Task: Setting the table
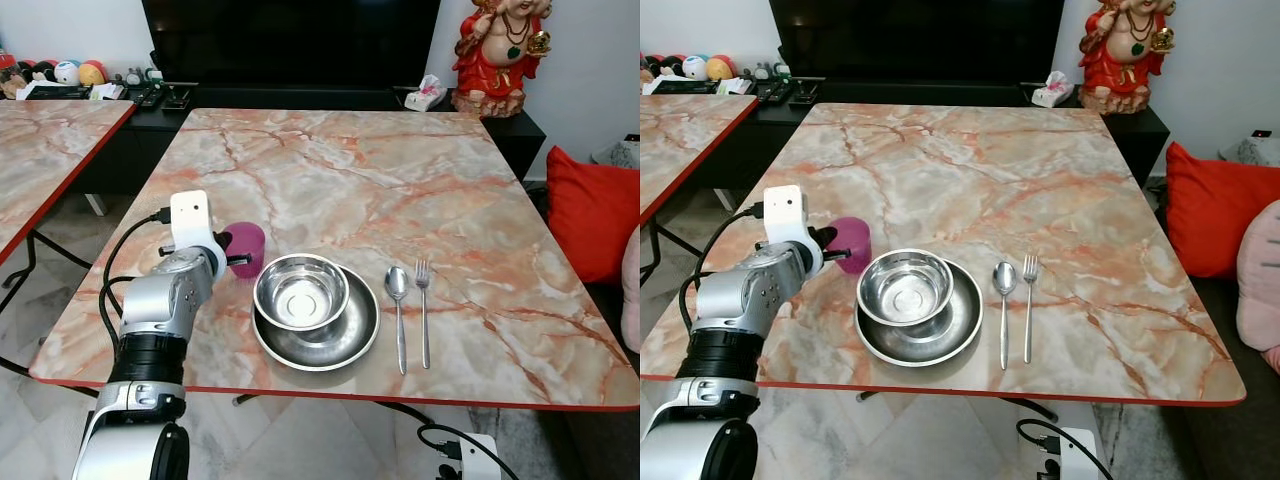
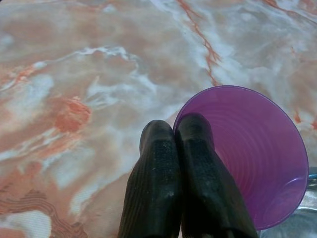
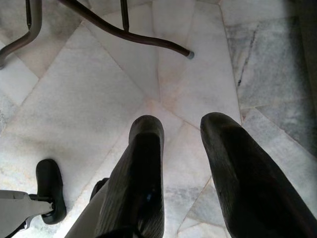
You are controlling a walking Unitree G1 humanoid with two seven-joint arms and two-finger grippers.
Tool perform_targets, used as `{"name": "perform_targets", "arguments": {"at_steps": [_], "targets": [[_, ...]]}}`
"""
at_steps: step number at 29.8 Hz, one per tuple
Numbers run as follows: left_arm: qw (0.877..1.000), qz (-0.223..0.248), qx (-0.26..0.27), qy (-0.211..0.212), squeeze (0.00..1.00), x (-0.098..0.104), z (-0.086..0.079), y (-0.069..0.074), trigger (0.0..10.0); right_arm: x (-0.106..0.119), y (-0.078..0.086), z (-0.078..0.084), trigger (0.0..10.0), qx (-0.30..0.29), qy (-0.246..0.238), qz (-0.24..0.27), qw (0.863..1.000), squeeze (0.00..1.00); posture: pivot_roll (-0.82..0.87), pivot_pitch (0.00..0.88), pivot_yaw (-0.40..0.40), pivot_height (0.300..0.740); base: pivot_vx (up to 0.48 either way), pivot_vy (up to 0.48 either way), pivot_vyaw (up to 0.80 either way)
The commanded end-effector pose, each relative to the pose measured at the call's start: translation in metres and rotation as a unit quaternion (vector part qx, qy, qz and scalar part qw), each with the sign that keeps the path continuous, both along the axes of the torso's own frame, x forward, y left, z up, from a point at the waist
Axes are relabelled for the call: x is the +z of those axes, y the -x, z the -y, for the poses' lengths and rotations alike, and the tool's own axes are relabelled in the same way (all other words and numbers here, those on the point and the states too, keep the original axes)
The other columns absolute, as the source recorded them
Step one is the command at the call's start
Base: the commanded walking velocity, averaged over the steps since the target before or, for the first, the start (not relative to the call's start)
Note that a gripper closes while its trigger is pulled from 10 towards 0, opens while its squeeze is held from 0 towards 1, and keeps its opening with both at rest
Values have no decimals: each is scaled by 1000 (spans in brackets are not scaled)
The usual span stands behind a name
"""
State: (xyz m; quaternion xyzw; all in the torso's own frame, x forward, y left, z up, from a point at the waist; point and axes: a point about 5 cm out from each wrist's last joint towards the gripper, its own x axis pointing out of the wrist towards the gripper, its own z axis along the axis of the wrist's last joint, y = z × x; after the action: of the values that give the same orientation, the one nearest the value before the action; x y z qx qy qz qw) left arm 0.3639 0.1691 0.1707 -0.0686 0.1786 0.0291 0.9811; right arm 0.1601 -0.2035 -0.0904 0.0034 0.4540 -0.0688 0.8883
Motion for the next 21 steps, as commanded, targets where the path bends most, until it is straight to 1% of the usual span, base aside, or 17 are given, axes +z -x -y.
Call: {"name": "perform_targets", "arguments": {"at_steps": [1,13,14,15,16,21], "targets": [[1000,-12,5,-8,0,-4,-1,2,10000,-1,2,-1,10000,-2,-2,-7,1000,0,103,0,-5,740,0,0,0],[1000,-21,12,-9,0,-8,-3,4,10000,-1,2,0,10000,-1,-1,-7,1000,0,103,0,-8,740,0,0,0],[1000,-21,13,-9,125,-8,-3,4,10000,-1,2,0,10000,-1,-1,-7,1000,0,101,0,-7,740,0,0,0],[1000,-22,13,-9,125,-8,-2,4,10000,-1,2,0,10000,-1,-1,-7,1000,0,102,0,-7,740,0,0,0],[1000,-22,13,-8,239,-8,-2,4,10000,-1,3,0,10000,-1,-1,-7,1000,0,104,0,-8,740,0,0,0],[1000,-21,12,-7,255,-8,-2,4,10000,-1,2,0,10000,0,-1,-7,1000,0,103,0,-8,740,0,0,0]]}}
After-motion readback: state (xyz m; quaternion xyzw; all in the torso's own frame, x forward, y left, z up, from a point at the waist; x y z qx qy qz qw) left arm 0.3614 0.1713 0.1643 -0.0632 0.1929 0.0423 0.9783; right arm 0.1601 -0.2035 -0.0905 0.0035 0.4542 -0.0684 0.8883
